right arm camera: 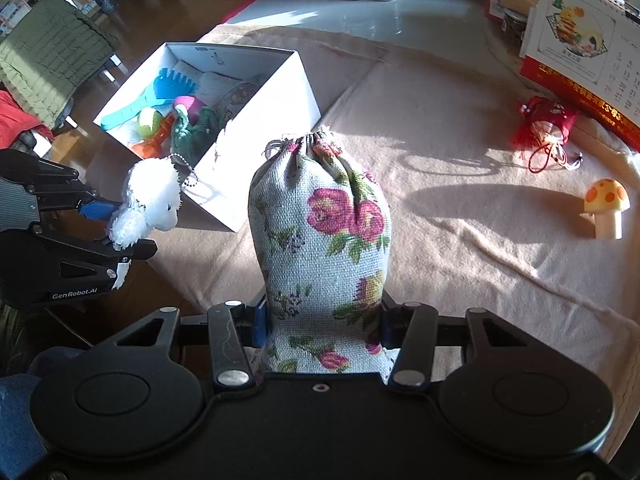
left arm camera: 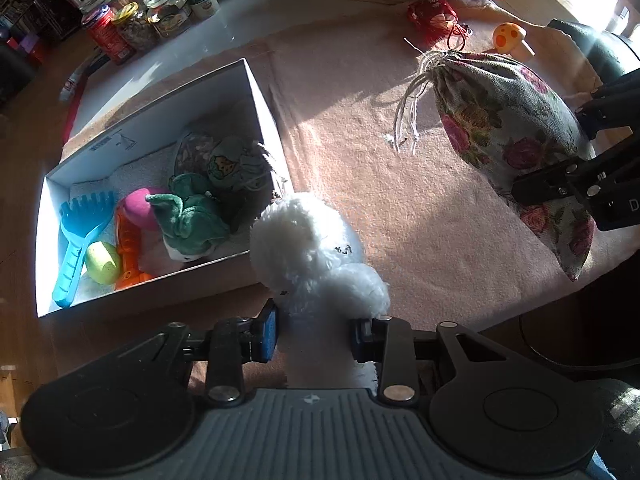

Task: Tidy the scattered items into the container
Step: 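Carry the white bear and floral bag over the white box with both grippers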

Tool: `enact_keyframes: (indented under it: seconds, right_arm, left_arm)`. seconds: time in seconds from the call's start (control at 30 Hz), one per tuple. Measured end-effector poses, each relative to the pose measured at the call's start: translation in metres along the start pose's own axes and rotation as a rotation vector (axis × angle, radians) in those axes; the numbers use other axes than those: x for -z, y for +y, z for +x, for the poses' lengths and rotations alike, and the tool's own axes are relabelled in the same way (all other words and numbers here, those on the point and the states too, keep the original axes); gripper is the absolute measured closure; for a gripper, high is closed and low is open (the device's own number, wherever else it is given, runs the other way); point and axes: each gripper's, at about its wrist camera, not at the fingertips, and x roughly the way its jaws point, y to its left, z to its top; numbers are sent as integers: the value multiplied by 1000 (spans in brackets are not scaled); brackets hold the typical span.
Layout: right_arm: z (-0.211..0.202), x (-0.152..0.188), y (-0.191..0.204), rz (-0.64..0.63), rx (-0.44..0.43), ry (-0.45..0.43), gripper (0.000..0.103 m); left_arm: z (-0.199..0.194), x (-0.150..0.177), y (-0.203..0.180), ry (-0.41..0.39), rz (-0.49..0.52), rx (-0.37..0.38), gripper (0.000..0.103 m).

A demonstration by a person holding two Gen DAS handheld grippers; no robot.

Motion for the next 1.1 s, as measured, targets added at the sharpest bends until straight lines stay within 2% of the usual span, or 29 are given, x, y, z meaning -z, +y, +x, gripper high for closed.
enact_keyframes:
  seconds: [0.23, 0.6, 0.8, 1.1]
  right_arm:
    - [-5, -33, 32, -52, -22, -30, 53]
    - [0, -90, 85, -121, -52, -77, 53]
    - [18, -115, 105, -130, -67, -67, 53]
    - [57, -143, 127, -133, -72, -32, 53]
  left_arm:
    - [-14, -4, 37, -33, -54, -38, 68]
    - [-26, -20, 111, -51, -118, -145, 68]
    - [-14, -29, 154, -53, -163, -193, 68]
    - [23, -41, 206, -42, -238, -193, 68]
